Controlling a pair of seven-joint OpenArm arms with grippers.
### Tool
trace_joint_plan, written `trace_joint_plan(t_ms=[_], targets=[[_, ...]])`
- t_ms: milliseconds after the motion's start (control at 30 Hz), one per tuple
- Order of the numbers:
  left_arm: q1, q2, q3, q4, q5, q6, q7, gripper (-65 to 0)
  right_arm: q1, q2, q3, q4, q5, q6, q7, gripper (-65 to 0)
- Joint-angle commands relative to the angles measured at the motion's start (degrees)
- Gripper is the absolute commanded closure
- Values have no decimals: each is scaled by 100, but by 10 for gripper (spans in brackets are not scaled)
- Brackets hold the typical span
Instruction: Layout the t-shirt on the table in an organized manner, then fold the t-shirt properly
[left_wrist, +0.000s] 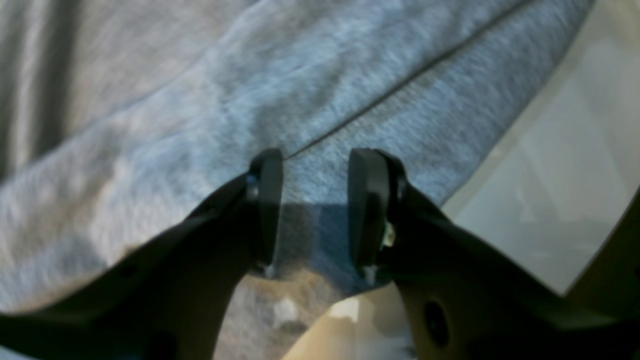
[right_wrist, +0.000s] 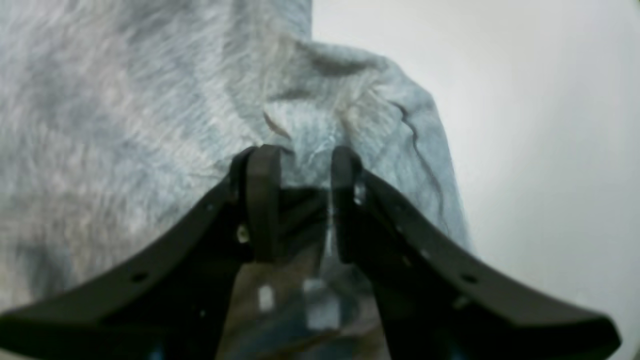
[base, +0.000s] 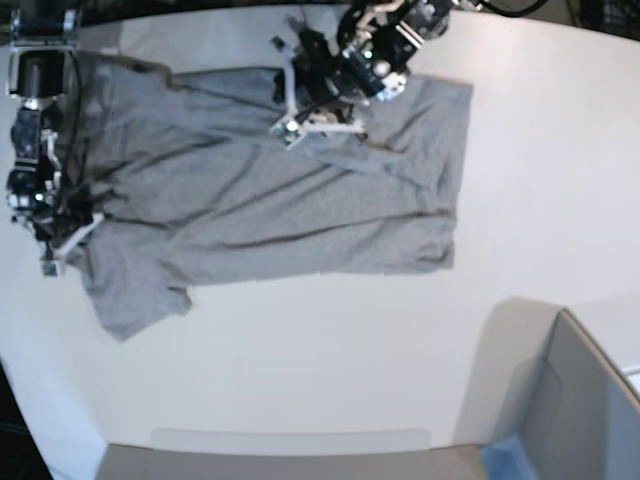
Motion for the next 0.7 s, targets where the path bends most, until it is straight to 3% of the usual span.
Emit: trace_joint_plan(t_ms=[0,233,367,533,667], targets=[[17,-140,-106,-20,212,96,355,-233,-85,52,38,127,-189,-25,-441,-174],[-27,-140,-97,-12,212,96,363,-233,30,26,38,909,-189,-25,-441,-174],[-71,80,-132,-82,238,113,346,-233,73,-212,38,1859,-180,-25,-494,-174],[-396,238,-132,-302,238,122,390,-233,91,-352,82,2914,110,-25,-1180,-174],[-387,220,-132,-47,230,122,390,-233,100,-308,100,3089,515,-25,-1734,-174]])
